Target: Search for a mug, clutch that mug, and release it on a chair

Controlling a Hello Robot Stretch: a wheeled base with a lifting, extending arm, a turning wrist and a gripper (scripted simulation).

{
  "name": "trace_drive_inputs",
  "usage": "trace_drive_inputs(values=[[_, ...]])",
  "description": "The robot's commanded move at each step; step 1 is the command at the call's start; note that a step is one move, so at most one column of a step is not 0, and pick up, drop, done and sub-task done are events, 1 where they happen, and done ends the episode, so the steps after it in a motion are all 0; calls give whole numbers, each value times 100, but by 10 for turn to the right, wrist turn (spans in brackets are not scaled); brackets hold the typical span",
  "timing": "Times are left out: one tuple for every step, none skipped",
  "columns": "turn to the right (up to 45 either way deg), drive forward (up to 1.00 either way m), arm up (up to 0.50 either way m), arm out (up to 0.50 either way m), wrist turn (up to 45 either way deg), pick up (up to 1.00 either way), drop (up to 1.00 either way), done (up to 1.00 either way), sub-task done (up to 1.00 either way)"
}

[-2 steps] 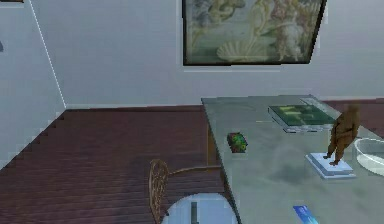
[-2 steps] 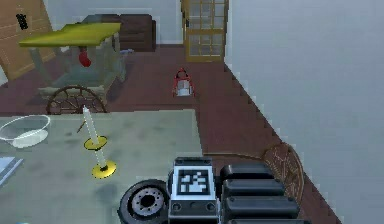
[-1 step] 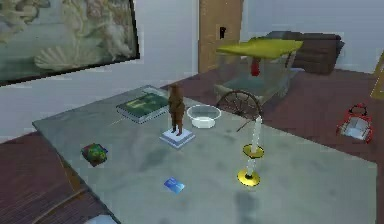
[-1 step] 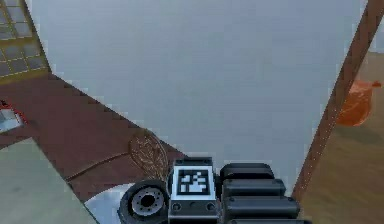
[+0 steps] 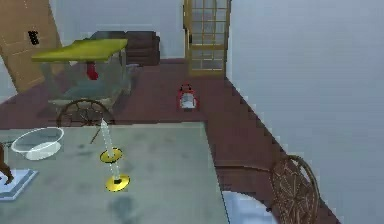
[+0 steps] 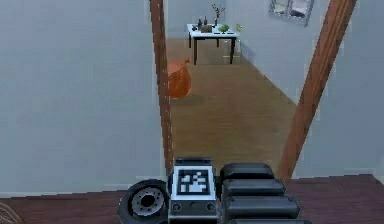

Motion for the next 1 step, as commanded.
trace_drive_inputs(values=[[450, 0, 0, 0, 0, 0, 0, 0, 0]])
